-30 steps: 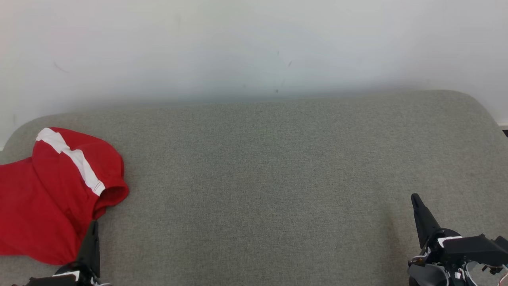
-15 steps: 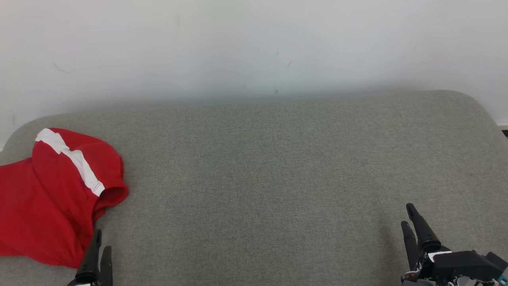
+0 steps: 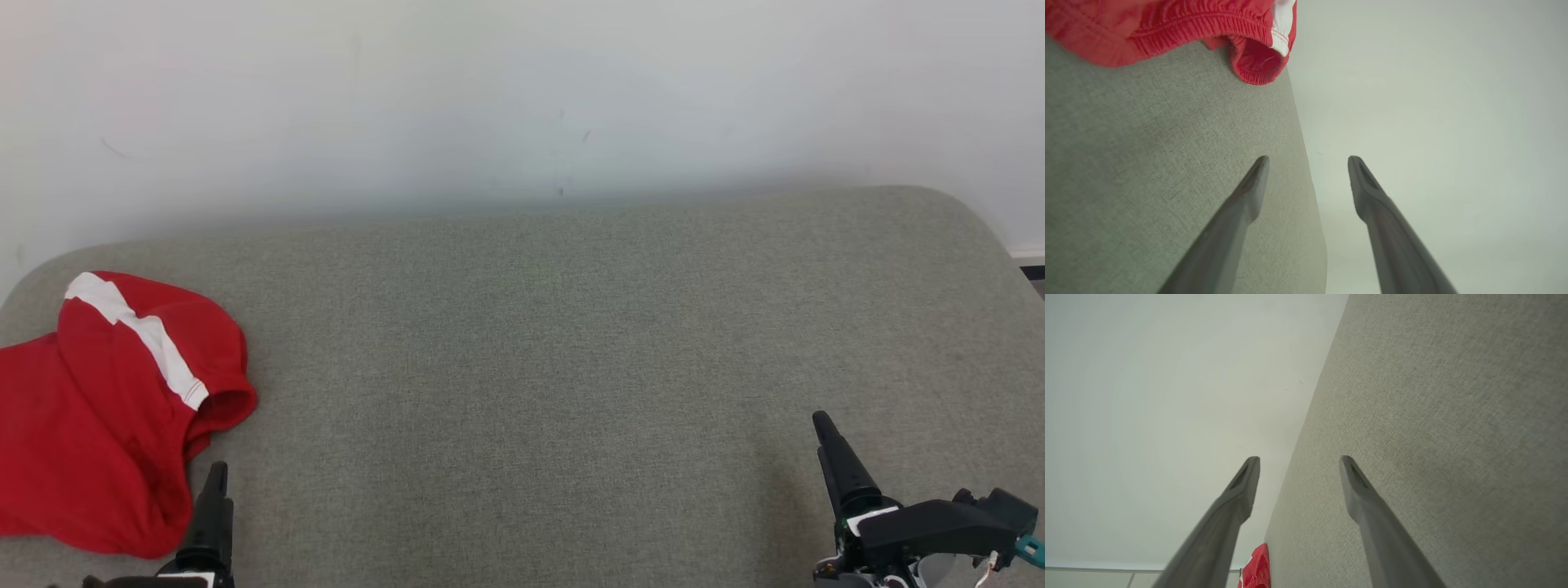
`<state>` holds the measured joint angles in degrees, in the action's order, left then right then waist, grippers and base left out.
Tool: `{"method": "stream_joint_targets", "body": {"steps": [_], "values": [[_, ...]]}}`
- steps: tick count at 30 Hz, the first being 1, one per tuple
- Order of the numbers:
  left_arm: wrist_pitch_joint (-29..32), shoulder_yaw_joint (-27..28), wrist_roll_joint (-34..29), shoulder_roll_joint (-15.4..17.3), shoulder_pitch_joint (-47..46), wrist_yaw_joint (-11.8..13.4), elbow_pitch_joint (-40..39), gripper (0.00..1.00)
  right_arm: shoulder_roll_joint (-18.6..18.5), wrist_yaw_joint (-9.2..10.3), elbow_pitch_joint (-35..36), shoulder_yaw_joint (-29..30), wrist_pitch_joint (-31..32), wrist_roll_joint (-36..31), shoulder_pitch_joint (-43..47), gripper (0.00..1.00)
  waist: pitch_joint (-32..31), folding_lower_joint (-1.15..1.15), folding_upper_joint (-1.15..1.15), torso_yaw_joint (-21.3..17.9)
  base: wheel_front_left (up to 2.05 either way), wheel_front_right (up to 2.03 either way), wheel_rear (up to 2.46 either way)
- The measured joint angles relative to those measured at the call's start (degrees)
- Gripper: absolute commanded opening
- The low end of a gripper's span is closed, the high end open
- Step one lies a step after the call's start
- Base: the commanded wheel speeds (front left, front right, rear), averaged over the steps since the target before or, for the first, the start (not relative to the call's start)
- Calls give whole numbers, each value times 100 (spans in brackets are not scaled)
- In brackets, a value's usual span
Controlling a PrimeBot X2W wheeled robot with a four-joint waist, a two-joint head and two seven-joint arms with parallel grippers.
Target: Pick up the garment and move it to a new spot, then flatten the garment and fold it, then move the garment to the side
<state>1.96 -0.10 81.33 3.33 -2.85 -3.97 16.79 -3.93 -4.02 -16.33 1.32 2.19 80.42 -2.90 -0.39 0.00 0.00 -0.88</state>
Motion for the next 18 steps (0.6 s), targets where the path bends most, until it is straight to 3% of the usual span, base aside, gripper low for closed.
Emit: {"method": "stream_joint_targets", "body": {"steps": [18], "values": [[-308, -285, -1717, 234, 17, 257, -124, 100, -360, 265, 193, -592, -298, -1499, -52, 100, -101, 0, 0, -107, 0, 0, 0]]}}
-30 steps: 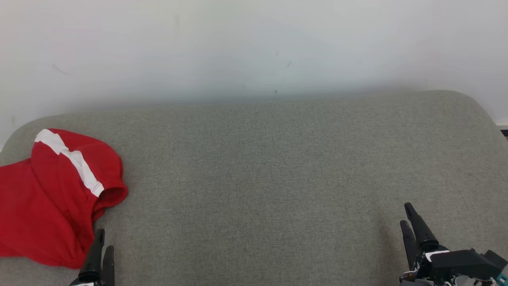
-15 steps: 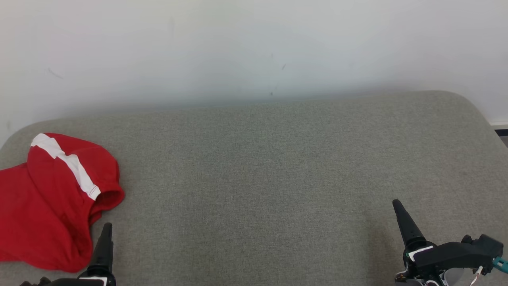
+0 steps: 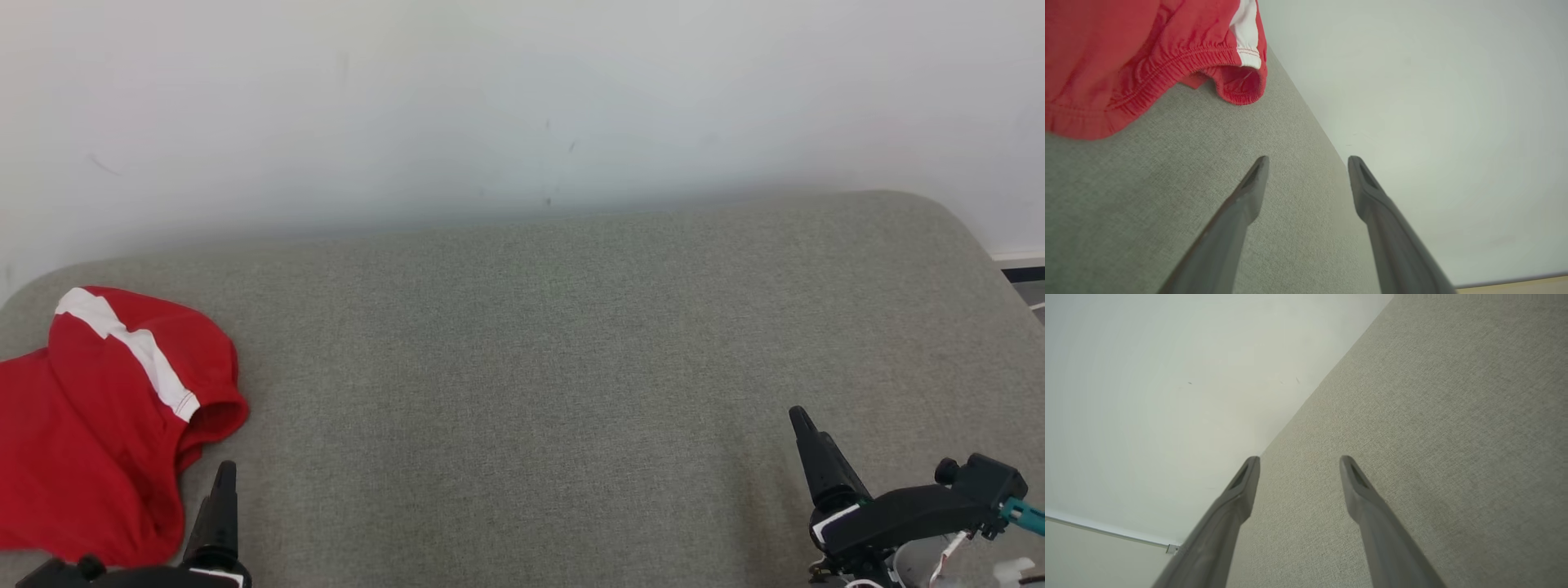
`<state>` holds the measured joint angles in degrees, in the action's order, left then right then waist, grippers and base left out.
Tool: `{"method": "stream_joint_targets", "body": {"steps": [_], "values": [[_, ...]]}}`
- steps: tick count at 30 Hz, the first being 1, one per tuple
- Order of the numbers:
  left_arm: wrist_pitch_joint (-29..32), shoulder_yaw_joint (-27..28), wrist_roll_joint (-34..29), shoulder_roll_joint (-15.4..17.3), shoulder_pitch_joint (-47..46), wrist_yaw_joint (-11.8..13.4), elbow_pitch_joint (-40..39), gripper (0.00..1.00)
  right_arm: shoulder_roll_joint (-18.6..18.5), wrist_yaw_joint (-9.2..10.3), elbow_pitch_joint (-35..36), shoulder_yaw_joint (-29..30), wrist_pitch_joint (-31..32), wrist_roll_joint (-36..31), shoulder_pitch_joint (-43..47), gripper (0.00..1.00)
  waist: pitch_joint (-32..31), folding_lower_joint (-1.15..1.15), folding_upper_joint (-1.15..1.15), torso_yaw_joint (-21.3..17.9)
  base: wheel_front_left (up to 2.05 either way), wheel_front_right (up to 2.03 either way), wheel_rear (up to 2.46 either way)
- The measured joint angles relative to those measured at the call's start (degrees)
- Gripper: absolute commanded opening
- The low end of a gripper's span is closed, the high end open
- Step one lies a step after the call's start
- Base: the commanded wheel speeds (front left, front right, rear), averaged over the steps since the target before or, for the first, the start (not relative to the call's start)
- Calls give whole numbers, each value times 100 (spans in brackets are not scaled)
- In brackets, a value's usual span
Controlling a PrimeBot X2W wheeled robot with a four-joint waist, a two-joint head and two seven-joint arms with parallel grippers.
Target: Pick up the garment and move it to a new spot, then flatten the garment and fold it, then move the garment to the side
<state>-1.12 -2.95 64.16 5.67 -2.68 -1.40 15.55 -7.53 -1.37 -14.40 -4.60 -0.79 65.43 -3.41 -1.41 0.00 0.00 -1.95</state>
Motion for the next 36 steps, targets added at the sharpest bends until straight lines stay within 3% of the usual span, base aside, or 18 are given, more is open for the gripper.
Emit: {"method": "stream_joint_targets", "body": {"steps": [20, 36], "values": [[1, -107, -1940, 9, 159, 298, -272, 100, -214, 297, 253, -460, -123, -1573, -61, 100, -130, 0, 0, -131, 0, 0, 0], [58, -99, -3470, 12, 255, 501, -605, 100, -322, 504, 536, -485, -233, -2777, -49, 100, -194, 0, -1, -247, 0, 0, 0]]}}
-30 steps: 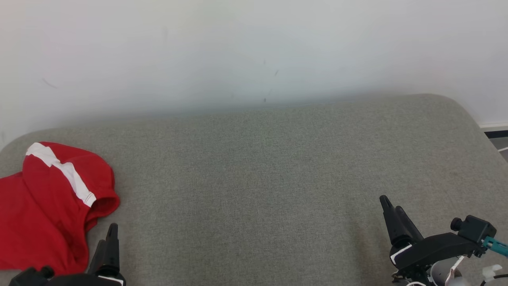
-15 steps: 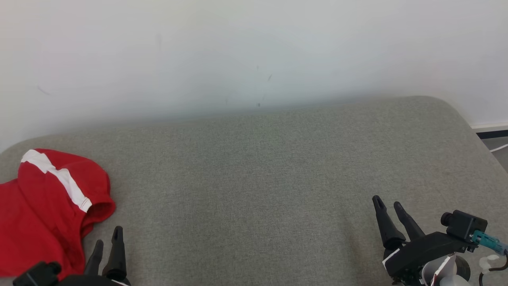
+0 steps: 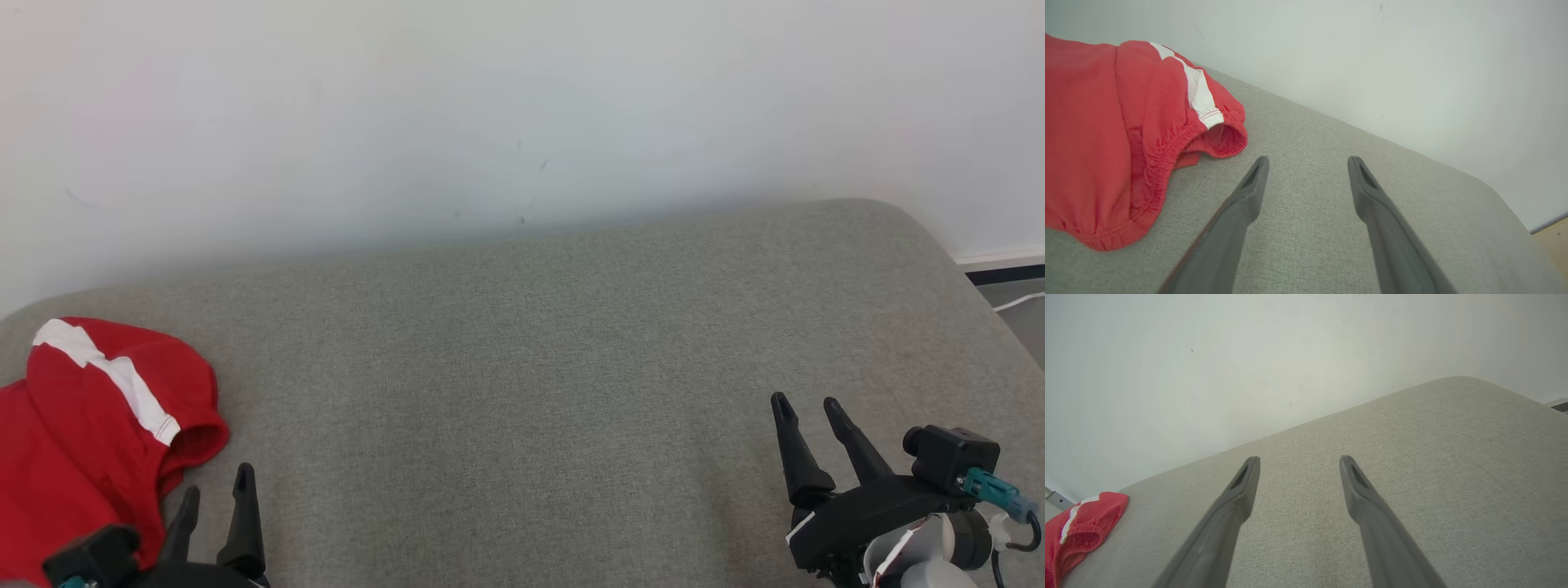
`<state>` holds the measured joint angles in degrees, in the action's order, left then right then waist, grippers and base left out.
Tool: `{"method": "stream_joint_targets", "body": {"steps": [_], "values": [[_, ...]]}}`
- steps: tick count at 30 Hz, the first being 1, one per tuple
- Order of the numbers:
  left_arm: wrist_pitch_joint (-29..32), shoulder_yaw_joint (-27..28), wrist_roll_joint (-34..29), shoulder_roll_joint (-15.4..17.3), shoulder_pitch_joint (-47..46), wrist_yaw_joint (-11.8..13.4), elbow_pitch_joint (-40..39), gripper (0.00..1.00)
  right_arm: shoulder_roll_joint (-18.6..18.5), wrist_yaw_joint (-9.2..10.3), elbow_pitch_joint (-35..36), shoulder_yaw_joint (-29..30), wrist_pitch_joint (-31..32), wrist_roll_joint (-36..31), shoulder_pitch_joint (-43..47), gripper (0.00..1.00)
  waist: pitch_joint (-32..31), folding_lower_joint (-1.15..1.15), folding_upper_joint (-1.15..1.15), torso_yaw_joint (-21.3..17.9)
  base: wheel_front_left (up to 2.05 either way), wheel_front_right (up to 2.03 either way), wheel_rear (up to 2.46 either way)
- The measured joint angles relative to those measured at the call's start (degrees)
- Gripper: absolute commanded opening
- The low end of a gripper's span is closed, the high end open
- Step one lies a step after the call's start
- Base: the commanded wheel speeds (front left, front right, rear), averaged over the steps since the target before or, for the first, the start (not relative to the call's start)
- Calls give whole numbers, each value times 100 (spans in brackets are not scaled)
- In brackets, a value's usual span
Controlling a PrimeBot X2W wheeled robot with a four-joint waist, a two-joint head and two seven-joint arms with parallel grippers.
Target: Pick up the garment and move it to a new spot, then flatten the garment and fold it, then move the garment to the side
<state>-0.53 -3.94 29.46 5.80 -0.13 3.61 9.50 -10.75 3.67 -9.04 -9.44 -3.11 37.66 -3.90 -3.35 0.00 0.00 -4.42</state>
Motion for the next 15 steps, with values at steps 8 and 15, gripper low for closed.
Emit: {"method": "stream_joint_targets", "body": {"steps": [8, 15], "values": [[64, -5, -802, 79, 70, 119, -183, 100, -32, 137, 143, -22, -51, -605, 16, 100, -40, 0, 0, -68, 0, 0, 0], [101, 135, -1485, 79, 144, 248, -369, 100, -121, 244, 246, -13, -98, -1181, 128, 100, -80, 0, 0, -142, 0, 0, 0]]}}
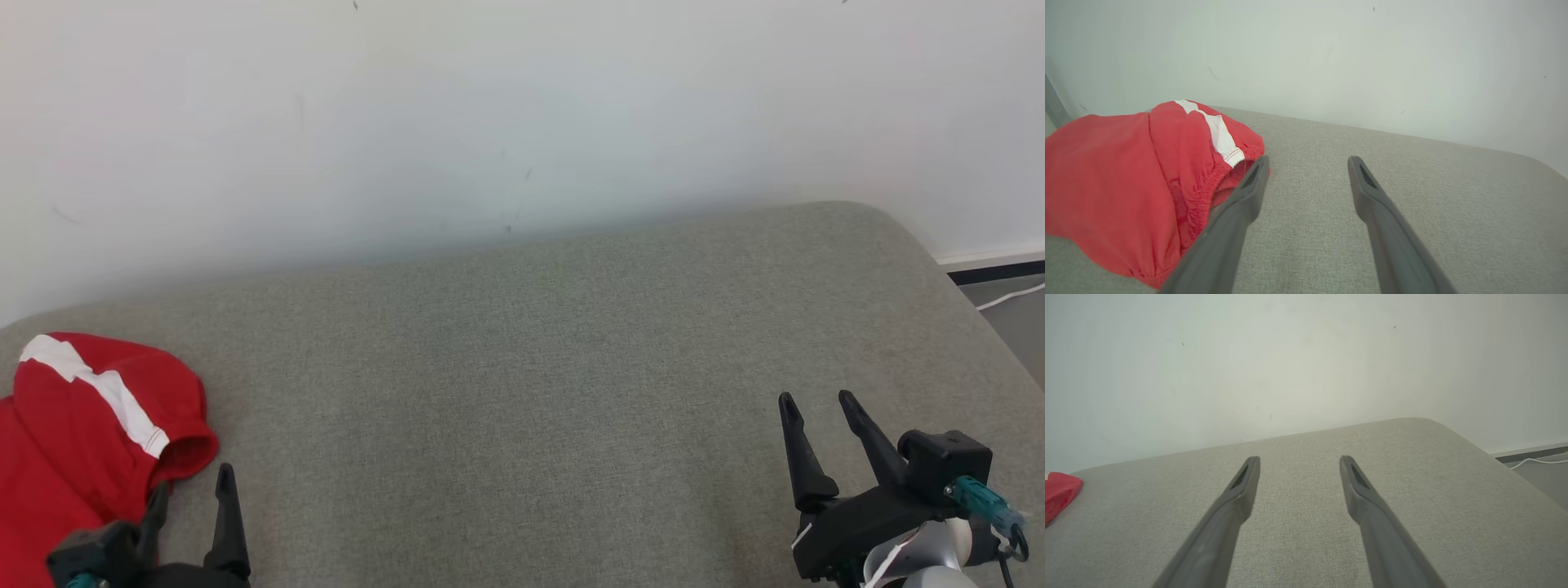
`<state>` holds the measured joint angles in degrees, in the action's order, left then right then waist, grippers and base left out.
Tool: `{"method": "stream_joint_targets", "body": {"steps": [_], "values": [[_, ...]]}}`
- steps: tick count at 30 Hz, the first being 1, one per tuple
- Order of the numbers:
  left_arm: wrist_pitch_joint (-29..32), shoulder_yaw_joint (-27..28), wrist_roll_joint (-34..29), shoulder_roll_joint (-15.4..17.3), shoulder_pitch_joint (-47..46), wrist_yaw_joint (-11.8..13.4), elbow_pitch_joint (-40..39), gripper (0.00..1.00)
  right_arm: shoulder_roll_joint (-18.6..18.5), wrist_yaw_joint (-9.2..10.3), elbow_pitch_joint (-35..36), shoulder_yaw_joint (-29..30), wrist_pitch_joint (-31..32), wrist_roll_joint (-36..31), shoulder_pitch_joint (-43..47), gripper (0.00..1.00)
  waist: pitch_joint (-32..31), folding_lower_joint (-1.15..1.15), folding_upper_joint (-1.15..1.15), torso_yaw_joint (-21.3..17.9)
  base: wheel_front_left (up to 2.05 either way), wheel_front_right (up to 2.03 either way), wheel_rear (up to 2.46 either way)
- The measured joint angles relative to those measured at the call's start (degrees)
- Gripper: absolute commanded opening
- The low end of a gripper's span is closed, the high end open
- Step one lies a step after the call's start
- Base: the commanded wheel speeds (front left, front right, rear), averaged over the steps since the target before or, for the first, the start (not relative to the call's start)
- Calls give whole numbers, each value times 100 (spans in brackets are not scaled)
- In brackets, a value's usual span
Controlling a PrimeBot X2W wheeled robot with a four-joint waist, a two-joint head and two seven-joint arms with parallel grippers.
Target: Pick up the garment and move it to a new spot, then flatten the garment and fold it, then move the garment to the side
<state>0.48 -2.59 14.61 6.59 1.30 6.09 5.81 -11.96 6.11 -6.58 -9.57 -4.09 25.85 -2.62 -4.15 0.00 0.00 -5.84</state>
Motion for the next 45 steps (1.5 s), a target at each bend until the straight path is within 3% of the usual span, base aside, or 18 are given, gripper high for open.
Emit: {"method": "stream_joint_targets", "body": {"steps": [8, 28, 45], "values": [[9, 41, -754, 4, 218, 99, -202, 100, -66, 102, 164, -20, -53, -612, 19, 100, -44, 0, 0, -78, 0, 0, 0], [209, -3, -943, -14, 292, 102, -482, 100, -51, 102, 278, 135, -45, -646, 235, 100, -25, 0, 0, 253, 0, 0, 0], [405, -7, -1059, -32, 214, 102, -598, 100, 49, 85, 246, -36, 5, -643, 198, 100, 4, 0, 0, 1322, 0, 0, 0]]}}
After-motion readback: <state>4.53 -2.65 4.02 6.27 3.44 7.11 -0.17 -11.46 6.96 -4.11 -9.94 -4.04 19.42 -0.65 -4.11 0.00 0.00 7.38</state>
